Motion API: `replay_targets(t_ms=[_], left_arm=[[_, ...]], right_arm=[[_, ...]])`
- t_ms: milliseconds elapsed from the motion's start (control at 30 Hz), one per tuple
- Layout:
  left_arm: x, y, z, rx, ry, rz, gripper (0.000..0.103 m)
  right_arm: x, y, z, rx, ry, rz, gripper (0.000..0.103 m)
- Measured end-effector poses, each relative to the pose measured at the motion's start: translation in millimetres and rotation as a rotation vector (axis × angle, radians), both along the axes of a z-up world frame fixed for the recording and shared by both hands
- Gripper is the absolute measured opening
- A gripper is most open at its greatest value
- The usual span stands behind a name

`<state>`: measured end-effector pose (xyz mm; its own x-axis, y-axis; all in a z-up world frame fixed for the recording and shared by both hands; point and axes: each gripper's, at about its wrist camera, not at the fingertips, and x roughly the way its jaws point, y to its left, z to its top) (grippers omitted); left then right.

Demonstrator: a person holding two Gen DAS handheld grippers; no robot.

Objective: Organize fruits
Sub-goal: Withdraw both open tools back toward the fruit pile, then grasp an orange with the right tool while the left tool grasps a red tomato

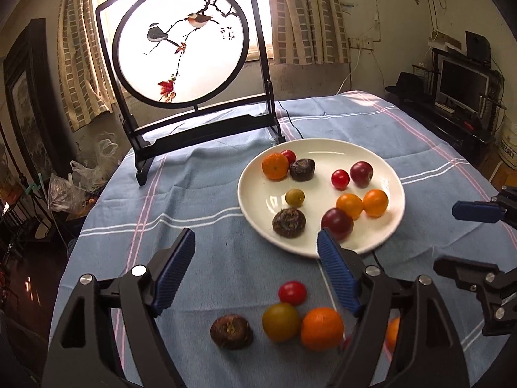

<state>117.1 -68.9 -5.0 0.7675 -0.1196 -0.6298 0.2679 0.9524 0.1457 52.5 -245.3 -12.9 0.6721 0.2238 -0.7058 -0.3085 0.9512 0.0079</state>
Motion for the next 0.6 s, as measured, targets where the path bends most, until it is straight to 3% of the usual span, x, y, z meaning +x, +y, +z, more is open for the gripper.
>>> replay_targets(t_ms=[200, 333, 400, 467, 600], left_arm=[[-39, 20, -24, -0.016, 0.089, -0.033, 0.077], [-61, 18, -42, -0.037, 0.178, -0.090, 0.077], [-71, 12, -50, -0.042, 0.215, -0.130, 0.077], [-80, 2, -59, -0.048, 0.251, -0.163, 0.075], [-86, -21, -75, -0.053, 0.300, -0.198, 0.055]], right_arm=[[-30, 19, -57, -0.073, 0.135, 0.080, 0.065], [-27, 27, -77, -0.057, 0.177, 0.093, 0.064], [-25, 31, -80, -0.056, 0.185, 0.118, 0.042], [-27, 32, -79, -0.067, 0.177, 0.121, 0.042], [-34, 19, -71, -0.076, 0.158, 0.098, 0.042]])
